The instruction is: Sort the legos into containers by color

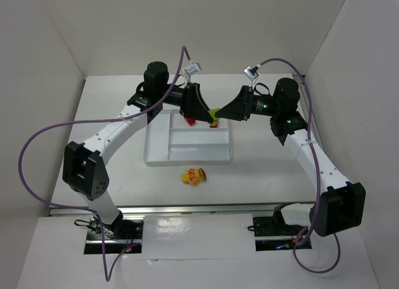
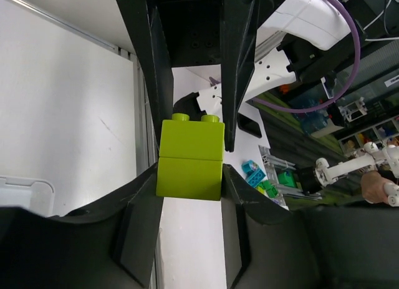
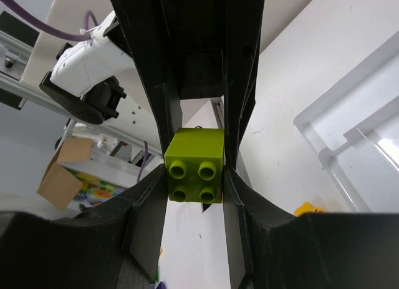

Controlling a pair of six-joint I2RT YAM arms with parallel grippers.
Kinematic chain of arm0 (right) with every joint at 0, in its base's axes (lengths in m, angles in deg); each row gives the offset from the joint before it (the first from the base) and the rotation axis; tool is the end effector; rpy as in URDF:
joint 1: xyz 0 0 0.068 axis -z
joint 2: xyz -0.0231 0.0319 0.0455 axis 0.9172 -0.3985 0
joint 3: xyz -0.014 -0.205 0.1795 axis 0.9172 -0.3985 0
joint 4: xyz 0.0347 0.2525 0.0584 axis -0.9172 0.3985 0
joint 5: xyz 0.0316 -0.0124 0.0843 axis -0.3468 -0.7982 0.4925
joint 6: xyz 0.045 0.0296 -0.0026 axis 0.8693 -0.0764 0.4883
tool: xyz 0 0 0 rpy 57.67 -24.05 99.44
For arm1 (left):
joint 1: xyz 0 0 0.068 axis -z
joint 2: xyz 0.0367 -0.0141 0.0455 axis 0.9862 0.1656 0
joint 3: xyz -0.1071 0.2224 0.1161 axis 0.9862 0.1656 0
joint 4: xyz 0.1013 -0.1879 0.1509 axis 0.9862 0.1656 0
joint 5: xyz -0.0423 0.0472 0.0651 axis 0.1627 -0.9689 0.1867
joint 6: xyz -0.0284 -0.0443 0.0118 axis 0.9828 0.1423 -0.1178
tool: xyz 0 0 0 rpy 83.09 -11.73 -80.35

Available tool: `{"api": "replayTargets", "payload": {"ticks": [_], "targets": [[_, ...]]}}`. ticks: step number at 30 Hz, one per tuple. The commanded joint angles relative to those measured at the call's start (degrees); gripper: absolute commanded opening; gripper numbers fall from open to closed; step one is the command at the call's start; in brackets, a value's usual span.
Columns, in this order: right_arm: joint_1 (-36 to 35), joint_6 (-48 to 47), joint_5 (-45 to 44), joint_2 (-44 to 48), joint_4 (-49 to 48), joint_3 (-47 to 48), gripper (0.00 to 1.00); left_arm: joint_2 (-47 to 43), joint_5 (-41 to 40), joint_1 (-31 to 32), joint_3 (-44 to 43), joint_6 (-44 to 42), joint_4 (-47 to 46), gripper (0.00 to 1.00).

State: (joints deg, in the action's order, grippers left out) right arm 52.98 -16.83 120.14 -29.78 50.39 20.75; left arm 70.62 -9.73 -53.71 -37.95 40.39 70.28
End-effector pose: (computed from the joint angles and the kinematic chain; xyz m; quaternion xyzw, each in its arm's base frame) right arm 0.2668 0.0971 0.3862 -0.2024 0.6745 0.6216 0.3430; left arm 0.3298 -0.2045 0.3903 0.3481 0.6199 -0.6643 0.2309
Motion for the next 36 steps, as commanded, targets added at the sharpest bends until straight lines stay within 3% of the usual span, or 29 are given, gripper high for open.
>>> {"api": "replayTargets", "payload": {"ticks": [1,3,6,7,14,24,27,30,32,36], "targets": [[-0.43,-1.33,-0.2,-0.07,-0.25,0.06,0.21,0.5,1.41,0.66,-2.45,0.4,-4.29,0.5],[-0.96,-2.47,-0.2,-0.67,0.8,0.06,0.21,0.5,1.41,0.66,-1.93,1.97,-5.43,0.41],[-0.96,-5.63,-3.08,-0.68,5.45,1.28,0.17,1.11,1.41,0.66,-1.92,1.98,-5.43,0.05],[-0.96,-6.42,-3.88,0.1,7.38,1.29,0.17,1.12,1.41,0.66,-2.53,1.98,-3.78,0.0],[0.97,-10.99,-10.21,2.31,14.6,1.82,0.14,-0.91,0.09,-3.37,1.76,0.66,-3.06,0.0],[2.2,-13.98,-21.46,1.36,23.55,0.59,0.14,-3.63,-7.1,-11.64,7.39,-7.33,12.63,0.0],[-0.33,-15.56,-32.32,-2.51,31.01,4.36,0.14,-0.92,-18.42,-12.35,5.21,-11.81,24.65,0.0],[-6.75,-14.51,-52.06,-5.5,36.13,8.84,0.14,3.74,-32.48,-11.65,3.18,-13.49,31.29,0.0],[-8.69,-11.88,-56.95,-8.67,36.76,9.46,0.14,6.03,-43.78,-9.28,0.81,-13.49,37.33,0.0],[-11.93,-10.03,-61.88,-13.07,35.18,8.06,0.14,11.3,-49.65,-7.35,0.1,-13.49,40.18,0.0]]}}
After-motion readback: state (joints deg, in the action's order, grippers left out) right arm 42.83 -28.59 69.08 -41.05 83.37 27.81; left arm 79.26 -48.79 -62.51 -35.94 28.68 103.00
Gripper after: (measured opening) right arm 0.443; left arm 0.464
